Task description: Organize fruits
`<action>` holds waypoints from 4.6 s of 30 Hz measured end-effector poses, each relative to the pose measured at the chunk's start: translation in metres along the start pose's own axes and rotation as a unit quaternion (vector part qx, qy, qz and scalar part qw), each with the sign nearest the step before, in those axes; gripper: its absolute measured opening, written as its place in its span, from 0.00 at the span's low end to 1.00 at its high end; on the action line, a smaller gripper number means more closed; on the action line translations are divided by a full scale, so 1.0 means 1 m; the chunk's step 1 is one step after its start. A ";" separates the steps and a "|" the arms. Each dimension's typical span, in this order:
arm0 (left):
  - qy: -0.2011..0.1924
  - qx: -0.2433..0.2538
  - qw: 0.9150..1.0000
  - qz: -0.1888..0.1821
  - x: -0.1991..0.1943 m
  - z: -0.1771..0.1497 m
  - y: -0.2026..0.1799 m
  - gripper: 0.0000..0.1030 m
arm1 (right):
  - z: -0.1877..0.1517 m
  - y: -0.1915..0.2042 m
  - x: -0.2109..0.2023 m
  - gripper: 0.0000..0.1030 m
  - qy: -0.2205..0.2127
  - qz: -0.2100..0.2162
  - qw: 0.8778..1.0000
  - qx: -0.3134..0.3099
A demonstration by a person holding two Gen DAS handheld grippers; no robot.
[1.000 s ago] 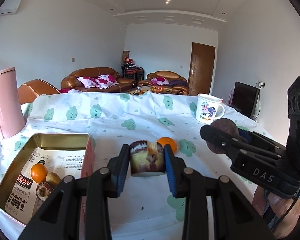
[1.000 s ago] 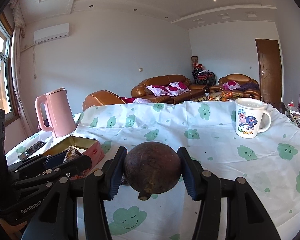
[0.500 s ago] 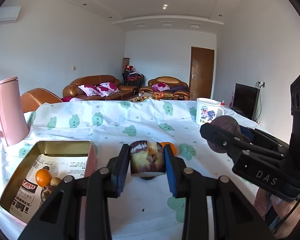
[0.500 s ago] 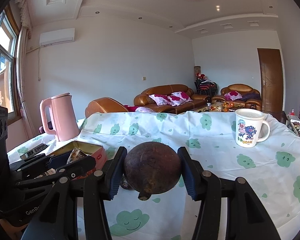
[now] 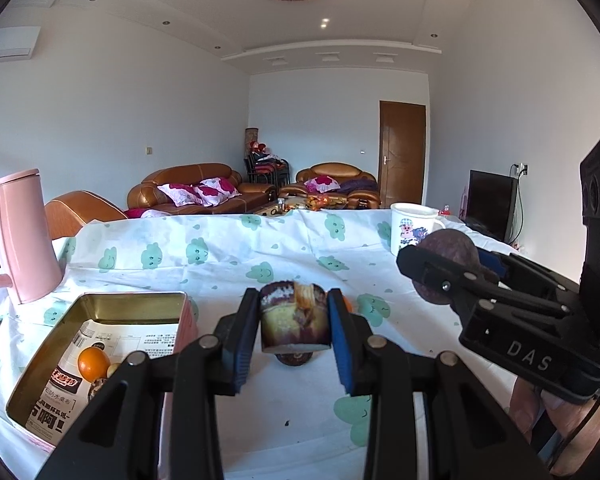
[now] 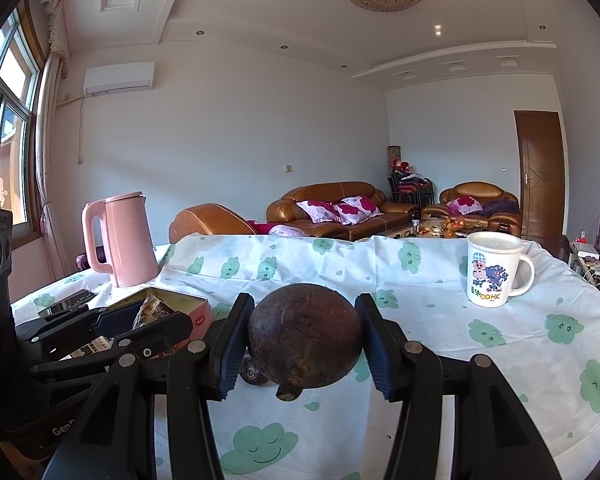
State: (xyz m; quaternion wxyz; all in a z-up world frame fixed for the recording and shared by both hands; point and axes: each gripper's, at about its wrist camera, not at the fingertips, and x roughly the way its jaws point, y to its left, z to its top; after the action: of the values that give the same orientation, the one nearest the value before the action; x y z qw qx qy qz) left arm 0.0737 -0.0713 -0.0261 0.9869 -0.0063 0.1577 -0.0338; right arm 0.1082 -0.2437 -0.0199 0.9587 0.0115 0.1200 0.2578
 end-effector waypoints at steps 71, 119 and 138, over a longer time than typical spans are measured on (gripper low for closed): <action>0.075 -0.116 0.983 0.119 -0.030 -0.021 0.178 0.87 | -0.011 0.095 0.083 0.61 0.173 0.075 0.980 -0.069; 0.206 -0.011 0.978 -0.035 0.102 -0.003 0.006 0.70 | -0.011 -0.030 0.088 0.25 0.199 -0.061 0.978 0.025; 0.196 -0.028 0.979 -0.050 0.105 -0.001 0.010 0.38 | -0.007 -0.025 0.073 0.25 0.157 -0.032 0.987 0.014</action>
State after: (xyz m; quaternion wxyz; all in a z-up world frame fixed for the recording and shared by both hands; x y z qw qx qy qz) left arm 0.1733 -0.0685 -0.0599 0.9332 -0.0346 0.3489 -0.0790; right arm 0.1796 -0.2294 -0.0452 0.9354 -0.0191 0.2729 0.2239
